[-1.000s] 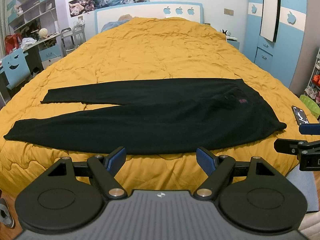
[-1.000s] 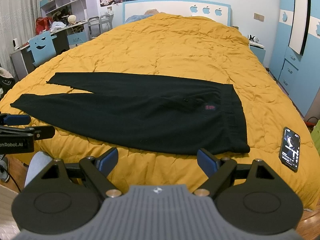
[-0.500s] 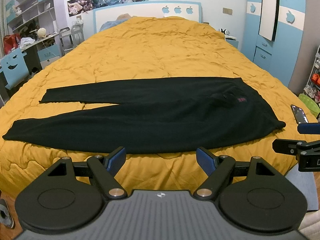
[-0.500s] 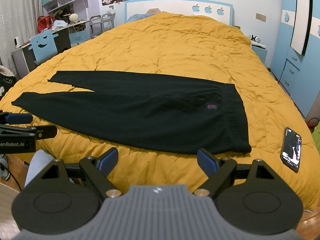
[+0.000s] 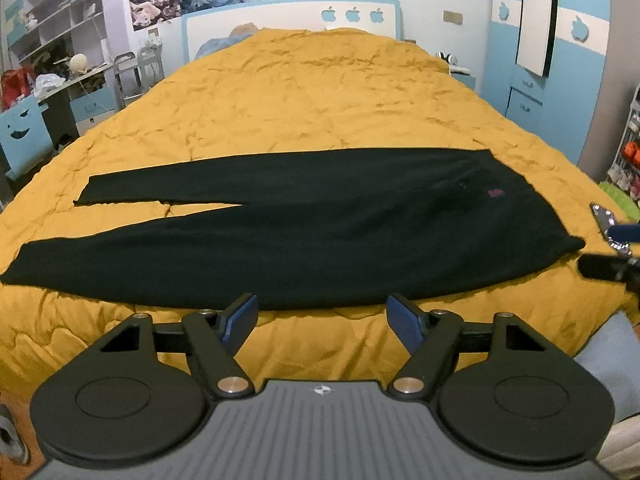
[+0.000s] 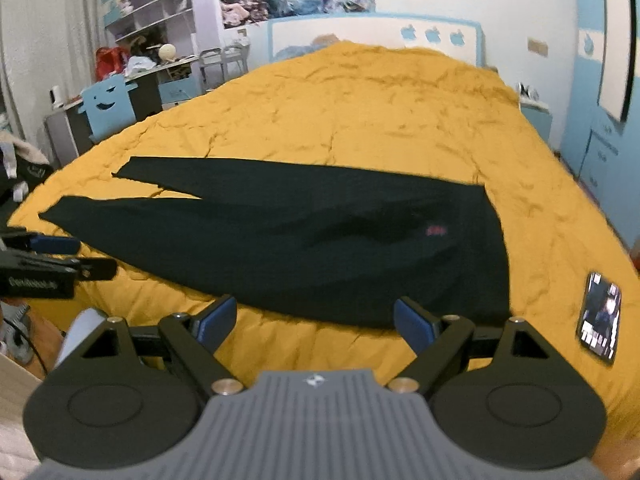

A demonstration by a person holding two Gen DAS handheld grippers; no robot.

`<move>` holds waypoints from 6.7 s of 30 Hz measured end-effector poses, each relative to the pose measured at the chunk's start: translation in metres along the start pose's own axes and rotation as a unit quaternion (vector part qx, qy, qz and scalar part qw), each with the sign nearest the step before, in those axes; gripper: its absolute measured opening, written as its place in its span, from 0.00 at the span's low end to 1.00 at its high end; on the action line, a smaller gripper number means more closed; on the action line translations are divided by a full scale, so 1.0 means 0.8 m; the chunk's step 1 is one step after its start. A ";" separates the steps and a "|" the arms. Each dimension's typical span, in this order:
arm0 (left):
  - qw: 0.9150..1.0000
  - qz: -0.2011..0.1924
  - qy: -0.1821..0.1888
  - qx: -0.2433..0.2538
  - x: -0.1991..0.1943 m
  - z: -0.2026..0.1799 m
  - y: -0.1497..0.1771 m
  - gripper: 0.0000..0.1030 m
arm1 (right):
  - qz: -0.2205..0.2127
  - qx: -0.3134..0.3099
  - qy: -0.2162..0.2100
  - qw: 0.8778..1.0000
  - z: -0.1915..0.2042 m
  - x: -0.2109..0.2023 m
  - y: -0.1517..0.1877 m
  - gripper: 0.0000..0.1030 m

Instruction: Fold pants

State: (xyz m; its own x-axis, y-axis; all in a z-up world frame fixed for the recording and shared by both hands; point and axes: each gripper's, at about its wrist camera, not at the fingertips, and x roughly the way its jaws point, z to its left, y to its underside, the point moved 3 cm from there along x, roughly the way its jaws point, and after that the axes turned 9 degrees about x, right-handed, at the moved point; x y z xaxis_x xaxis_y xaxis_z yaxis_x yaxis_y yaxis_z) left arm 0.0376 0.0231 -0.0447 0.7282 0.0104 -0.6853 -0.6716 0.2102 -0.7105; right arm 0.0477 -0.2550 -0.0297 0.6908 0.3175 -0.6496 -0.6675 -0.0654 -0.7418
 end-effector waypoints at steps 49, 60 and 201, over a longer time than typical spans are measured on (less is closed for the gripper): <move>0.870 0.169 -0.289 0.363 0.181 0.276 0.096 0.76 | 0.166 -0.414 0.025 0.894 -0.131 0.169 0.001 0.00; 0.845 0.181 -0.323 0.385 0.185 0.299 0.097 0.64 | 0.166 -0.401 0.027 0.900 -0.134 0.171 0.008 0.00; 0.919 0.192 -0.322 0.125 0.436 0.358 -0.192 0.22 | 0.132 0.043 0.054 0.989 -0.360 0.396 -0.239 0.29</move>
State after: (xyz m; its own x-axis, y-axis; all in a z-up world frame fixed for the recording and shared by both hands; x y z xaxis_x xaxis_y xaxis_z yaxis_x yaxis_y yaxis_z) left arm 0.4339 0.2743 -0.1293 0.4292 0.6895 -0.5834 -0.9016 0.2884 -0.3224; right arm 0.4742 -0.4144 -0.1412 0.5126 0.1962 -0.8359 -0.8461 -0.0503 -0.5306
